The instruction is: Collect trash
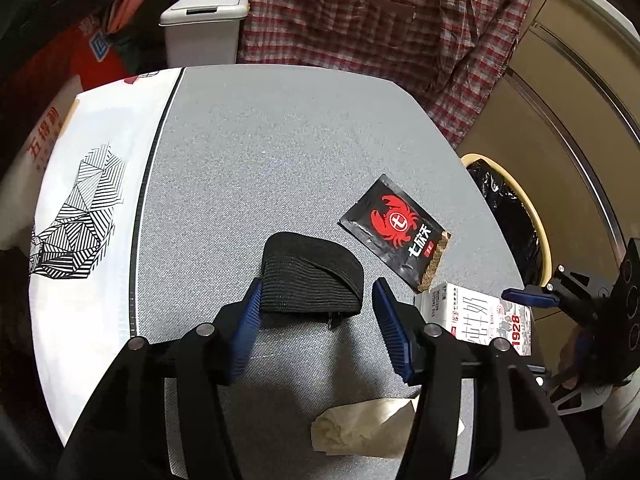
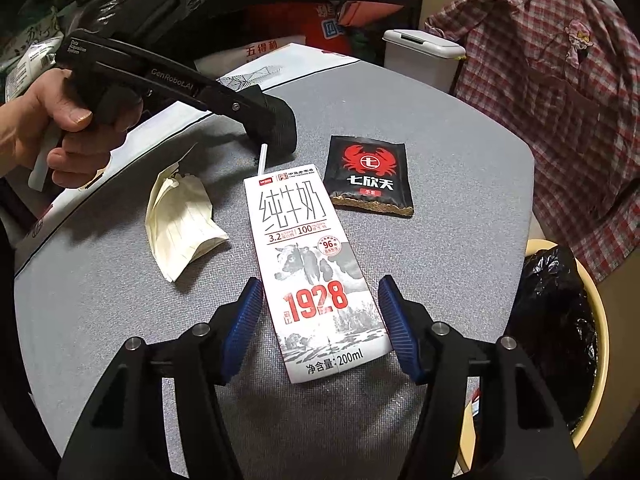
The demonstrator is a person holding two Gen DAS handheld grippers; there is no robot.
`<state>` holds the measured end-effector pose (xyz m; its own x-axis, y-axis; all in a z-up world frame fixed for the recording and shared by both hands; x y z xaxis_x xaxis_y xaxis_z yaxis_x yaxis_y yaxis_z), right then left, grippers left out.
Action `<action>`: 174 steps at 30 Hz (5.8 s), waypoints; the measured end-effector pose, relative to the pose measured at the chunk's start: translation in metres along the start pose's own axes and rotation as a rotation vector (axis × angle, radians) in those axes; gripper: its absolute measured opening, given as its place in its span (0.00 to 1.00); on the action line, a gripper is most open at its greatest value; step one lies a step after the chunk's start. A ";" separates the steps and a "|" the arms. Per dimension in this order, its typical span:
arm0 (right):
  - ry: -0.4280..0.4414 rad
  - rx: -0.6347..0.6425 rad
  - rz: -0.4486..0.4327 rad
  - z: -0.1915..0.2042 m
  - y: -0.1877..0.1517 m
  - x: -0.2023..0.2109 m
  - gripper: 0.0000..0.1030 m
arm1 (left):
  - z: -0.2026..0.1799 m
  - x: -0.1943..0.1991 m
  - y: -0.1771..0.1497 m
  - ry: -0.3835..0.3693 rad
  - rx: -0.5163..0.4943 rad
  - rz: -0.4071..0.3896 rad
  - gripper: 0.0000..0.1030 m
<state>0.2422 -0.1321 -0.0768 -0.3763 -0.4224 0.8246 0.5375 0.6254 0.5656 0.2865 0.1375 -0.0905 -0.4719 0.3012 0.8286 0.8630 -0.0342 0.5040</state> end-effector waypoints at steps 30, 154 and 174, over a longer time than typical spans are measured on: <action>-0.032 -0.166 -0.158 -0.011 -0.004 0.075 0.05 | -0.027 0.064 -0.003 0.125 -0.060 -0.137 0.07; -0.427 -0.616 -0.374 -0.166 -0.055 0.179 0.46 | -0.147 0.135 0.018 0.132 -0.188 -0.338 0.34; -0.270 -0.470 -0.336 -0.096 -0.006 0.115 0.24 | -0.065 0.047 -0.061 0.172 -0.060 -0.014 0.55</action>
<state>0.2689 -0.2472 0.0154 -0.7257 -0.3270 0.6053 0.6080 0.1069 0.7867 0.1998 0.0920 -0.0666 -0.5122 0.1349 0.8482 0.8462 -0.0897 0.5253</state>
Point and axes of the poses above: each gripper's, at about its wrist camera, not at the fingertips, and x roughly against the way its jaws point, z to its left, y to its top, the point moved 2 cm from there along -x, roughly the way its jaws point, and after that the axes turned 3 degrees about -x, right-handed, at the moved point
